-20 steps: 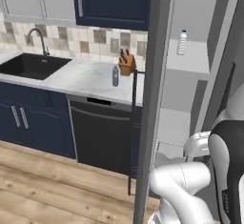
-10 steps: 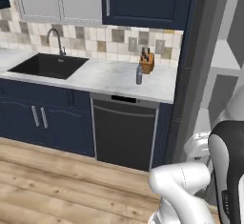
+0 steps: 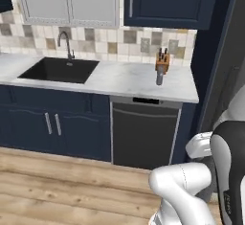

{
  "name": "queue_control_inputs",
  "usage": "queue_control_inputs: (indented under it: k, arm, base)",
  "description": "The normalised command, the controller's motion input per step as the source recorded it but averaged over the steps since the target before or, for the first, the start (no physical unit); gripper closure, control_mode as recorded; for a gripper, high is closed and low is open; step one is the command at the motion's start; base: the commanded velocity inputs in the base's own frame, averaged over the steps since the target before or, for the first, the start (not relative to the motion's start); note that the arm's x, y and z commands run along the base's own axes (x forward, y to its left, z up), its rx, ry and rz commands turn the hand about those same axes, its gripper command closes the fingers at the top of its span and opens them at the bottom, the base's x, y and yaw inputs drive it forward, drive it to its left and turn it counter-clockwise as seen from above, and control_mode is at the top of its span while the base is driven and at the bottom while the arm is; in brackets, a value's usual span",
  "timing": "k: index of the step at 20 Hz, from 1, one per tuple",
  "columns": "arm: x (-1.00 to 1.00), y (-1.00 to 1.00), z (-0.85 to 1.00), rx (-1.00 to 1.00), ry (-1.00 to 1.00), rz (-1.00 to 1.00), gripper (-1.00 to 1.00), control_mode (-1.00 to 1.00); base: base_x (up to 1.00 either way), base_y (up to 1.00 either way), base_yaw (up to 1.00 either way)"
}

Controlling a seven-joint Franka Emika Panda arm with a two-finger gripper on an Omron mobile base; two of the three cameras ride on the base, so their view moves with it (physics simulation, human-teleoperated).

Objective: Take the bottled waters from the counter and place them in the freezer to freeze. Close the freezer door after placing the bottles.

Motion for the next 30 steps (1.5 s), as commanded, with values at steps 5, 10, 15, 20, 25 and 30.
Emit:
queue_control_inputs:
  k: [5,10,15,20,25,30]
  arm:
    - [0.00,0.00,0.00,0.00,0.00,0.00,-1.00,1.00]
    - [0.00,0.00,0.00,0.00,0.00,0.00,-1.00,1.00]
    - [0.00,0.00,0.00,0.00,0.00,0.00,-1.00,1.00]
    - [0.00,0.00,0.00,0.00,0.00,0.00,-1.00,1.00]
    - [0.00,0.00,0.00,0.00,0.00,0.00,-1.00,1.00]
    - [0.00,0.00,0.00,0.00,0.00,0.00,-1.00,1.00]
  base:
    - [0.17,0.78,-0.38]
    - [0.38,0.51,-0.51]
    - [0.48,0.50,-0.48]
    - [0.51,0.67,-0.30]
    - [0.39,0.67,-0.28]
    - [0.27,0.52,-0.22]
